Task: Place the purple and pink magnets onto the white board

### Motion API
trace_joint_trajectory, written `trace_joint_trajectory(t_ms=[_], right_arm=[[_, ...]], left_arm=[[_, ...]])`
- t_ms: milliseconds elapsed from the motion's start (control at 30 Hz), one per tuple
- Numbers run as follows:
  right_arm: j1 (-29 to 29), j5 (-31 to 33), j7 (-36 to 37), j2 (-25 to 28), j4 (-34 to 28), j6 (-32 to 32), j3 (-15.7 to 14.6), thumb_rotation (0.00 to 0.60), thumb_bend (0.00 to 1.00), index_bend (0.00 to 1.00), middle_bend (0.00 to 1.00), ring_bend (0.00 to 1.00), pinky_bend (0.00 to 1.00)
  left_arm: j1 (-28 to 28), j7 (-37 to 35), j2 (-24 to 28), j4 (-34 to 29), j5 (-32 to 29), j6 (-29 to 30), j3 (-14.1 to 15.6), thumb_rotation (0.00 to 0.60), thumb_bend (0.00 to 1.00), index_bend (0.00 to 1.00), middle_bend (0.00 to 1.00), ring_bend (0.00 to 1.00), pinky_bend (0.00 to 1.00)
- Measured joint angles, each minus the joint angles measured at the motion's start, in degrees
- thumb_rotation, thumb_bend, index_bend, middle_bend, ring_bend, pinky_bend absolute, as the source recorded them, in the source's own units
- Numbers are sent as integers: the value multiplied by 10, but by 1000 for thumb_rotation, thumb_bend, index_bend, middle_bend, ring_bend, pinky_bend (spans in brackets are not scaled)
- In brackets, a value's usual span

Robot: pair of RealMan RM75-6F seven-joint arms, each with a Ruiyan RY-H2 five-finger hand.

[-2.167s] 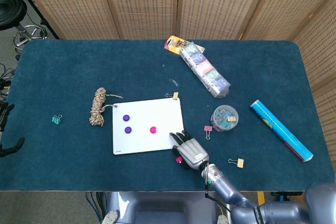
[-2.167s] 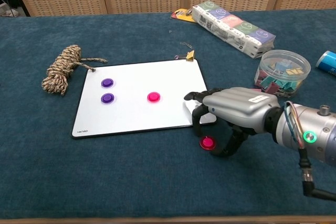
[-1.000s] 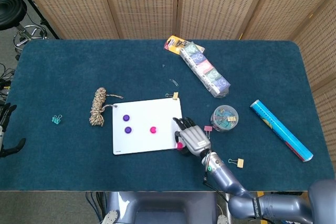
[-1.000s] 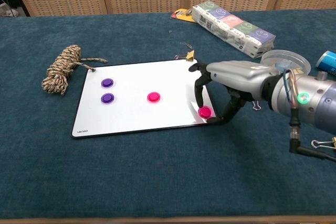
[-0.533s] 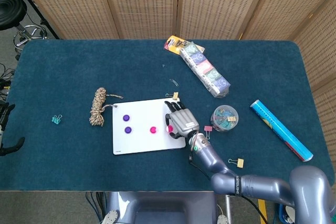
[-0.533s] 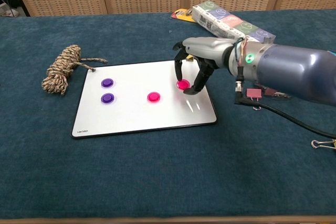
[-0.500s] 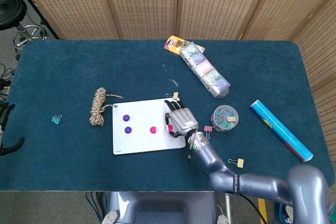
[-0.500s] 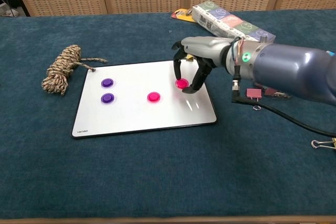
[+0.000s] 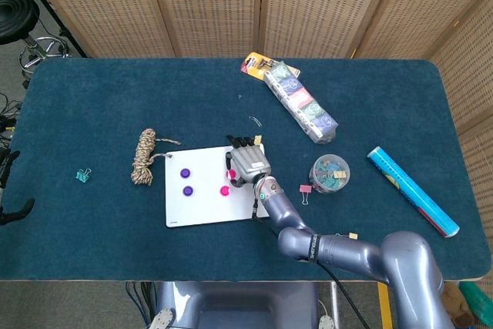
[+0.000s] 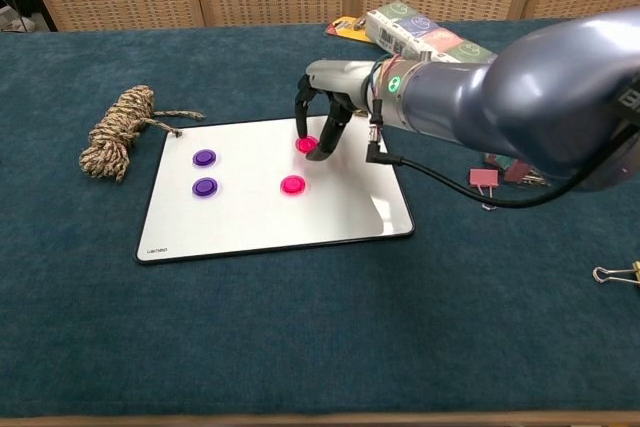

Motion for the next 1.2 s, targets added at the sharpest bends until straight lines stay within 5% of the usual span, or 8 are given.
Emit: trace_joint_trajectory(t_ms=[633, 1200], right_arm=[[74, 18, 16, -79, 121, -10, 15, 600, 495, 564, 0, 0, 44], [83, 53, -10, -81, 130, -22, 4, 600, 495, 480, 0, 0, 44]], left_arm=[[4, -29, 11, 0, 6, -5, 0, 600, 313, 0, 0, 0, 0], [3, -33, 15, 0, 4, -9, 0, 600, 313, 0, 0, 0, 0]])
